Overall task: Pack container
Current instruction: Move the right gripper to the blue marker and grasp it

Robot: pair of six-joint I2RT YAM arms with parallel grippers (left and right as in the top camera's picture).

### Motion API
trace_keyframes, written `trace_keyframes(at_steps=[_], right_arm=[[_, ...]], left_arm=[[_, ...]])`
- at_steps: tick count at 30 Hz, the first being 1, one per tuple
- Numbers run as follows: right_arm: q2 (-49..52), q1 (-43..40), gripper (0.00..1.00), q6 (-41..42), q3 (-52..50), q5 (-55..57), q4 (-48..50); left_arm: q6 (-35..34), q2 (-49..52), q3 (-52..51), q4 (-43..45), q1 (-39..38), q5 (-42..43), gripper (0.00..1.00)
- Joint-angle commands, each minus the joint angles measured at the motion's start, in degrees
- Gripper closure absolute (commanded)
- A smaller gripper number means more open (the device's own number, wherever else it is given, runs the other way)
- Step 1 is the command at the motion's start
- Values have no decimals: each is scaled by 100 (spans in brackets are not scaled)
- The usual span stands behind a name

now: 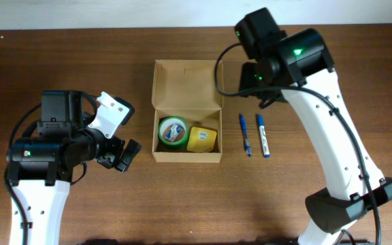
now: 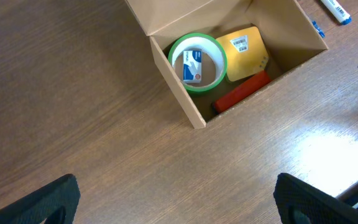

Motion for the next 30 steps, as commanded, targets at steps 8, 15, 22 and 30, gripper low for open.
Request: trace_keyframes(at_steps=[8,15,22,30], right_arm=[[7,-730,34,-866,-1558,-535,916],[7,-1047,34,-1298,-2997,-909,1910],[7,-1235,34,-1681,-4181,-1228,2852],[11,-1235,34,-1781,-5233,-1246,3952]], left_arm=[[-70,17,2,13,35,-17,0],[-70,17,2,13,35,-17,0],[-70,17,2,13,35,-17,0],[-70,17,2,13,35,-17,0]])
